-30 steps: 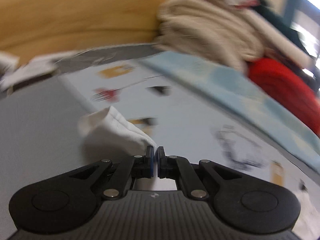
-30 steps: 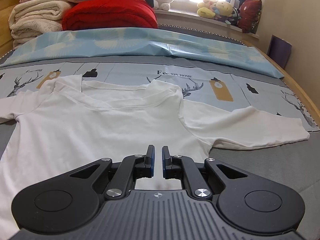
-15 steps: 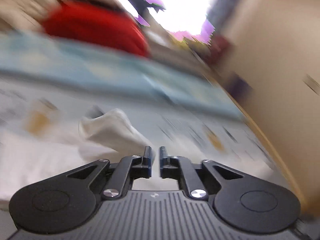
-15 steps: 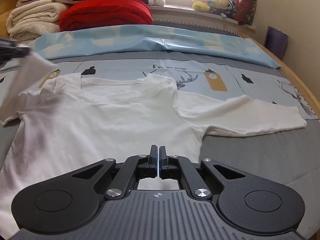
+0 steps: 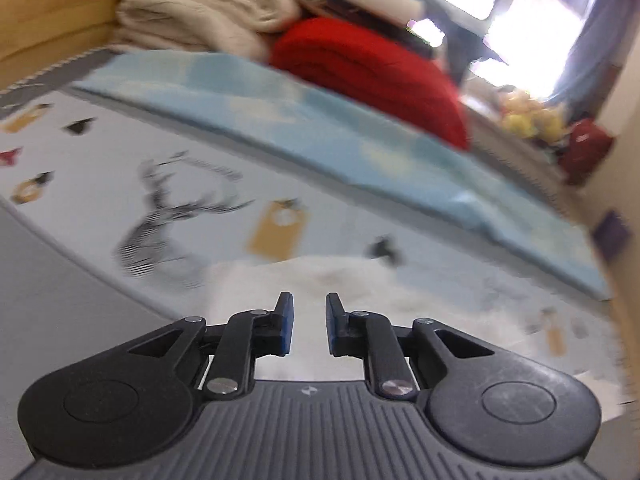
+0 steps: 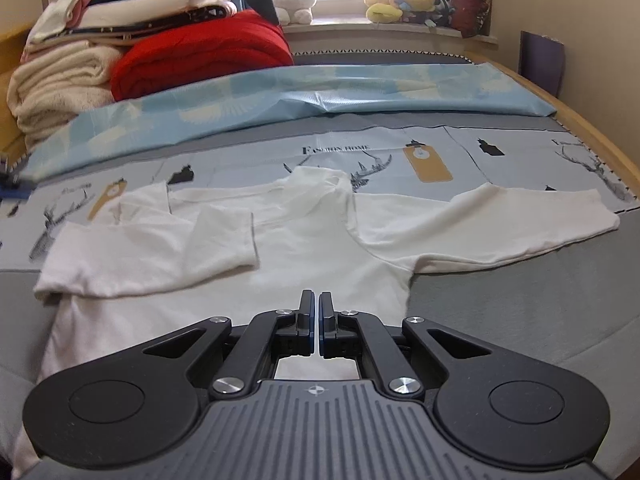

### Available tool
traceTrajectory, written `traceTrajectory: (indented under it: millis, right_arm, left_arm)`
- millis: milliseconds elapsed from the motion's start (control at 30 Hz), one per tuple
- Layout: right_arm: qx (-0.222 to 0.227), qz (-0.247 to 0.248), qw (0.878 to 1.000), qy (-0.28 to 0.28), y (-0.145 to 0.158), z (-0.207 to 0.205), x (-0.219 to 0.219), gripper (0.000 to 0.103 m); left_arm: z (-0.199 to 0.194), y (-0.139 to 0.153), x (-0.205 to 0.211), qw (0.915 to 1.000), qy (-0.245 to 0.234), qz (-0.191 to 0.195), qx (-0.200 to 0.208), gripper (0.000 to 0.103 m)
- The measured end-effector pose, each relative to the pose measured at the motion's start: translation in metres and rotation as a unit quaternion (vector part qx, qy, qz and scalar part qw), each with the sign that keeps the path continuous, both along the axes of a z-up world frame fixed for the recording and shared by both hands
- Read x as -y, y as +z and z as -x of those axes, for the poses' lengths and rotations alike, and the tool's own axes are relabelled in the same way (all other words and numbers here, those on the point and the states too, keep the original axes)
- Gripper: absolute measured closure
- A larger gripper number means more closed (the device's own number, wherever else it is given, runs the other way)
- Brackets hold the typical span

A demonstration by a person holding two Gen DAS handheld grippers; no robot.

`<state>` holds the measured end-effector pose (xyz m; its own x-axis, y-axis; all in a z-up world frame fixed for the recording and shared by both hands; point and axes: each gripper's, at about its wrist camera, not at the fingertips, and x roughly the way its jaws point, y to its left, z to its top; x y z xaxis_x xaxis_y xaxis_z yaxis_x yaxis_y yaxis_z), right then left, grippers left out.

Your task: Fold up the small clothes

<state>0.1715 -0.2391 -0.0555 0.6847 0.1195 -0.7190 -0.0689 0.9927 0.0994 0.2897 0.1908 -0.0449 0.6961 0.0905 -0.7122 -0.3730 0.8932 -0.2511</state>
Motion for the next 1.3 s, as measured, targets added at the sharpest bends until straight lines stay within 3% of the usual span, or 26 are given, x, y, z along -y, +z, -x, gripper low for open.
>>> traceTrajectory:
  millis: [67,133,233,367,533,633,800,967,1000,1067,1200,1300]
  right_arm:
    - [0.003,-0.015,1.000,-0.003,0.001,-0.002,0.000,0.102]
    - [0.001,-0.055,0.998,-0.008,0.004,-0.006,0.004,0.102]
    - [-0.015,-0.126,0.992,0.002,0.008,-0.029,0.002,0.100]
    - [-0.031,-0.183,0.983,0.008,0.003,-0.072,-0.015,0.099]
    - [-0.068,-0.242,0.968,-0.017,-0.050,-0.115,-0.032,0.093]
    - [-0.125,-0.244,0.960,-0.061,-0.090,-0.129,-0.036,0.087]
    - [-0.136,-0.243,0.958,-0.069,-0.113,-0.148,-0.045,0.076]
    - [-0.154,-0.254,0.950,-0.101,-0.126,-0.157,-0.051,0.076]
    - [-0.151,-0.251,0.951,-0.101,-0.124,-0.159,-0.053,0.078]
    - [-0.136,-0.243,0.956,-0.095,-0.119,-0.162,-0.058,0.103]
    - [-0.064,-0.227,0.968,-0.087,-0.085,-0.158,-0.055,0.103]
    - [0.084,-0.223,0.967,-0.085,-0.028,-0.138,-0.035,0.103]
  left_arm:
    - [-0.009,-0.016,-0.007,0.9973,0.022,-0.016,-0.069,0.086]
    - [-0.016,-0.017,-0.016,0.9981,0.027,-0.008,-0.055,0.086]
    - [-0.027,-0.007,-0.021,0.9986,0.017,-0.035,-0.035,0.086]
    - [-0.026,-0.006,-0.031,0.9991,0.020,-0.016,-0.034,0.086]
    - [-0.027,-0.008,-0.047,0.9984,0.034,-0.003,-0.046,0.086]
    - [-0.030,-0.009,-0.058,0.9976,0.049,0.009,-0.048,0.086]
    - [-0.038,-0.009,-0.059,0.9976,0.049,0.008,-0.048,0.086]
    - [-0.044,-0.014,-0.058,0.9970,0.053,0.016,-0.055,0.086]
    - [-0.045,-0.014,-0.058,0.9969,0.054,0.017,-0.055,0.086]
    - [-0.047,-0.014,-0.058,0.9970,0.055,0.019,-0.052,0.086]
    - [-0.048,-0.013,-0.058,0.9972,0.053,0.010,-0.051,0.086]
    - [-0.048,-0.016,-0.058,0.9971,0.051,0.006,-0.056,0.086]
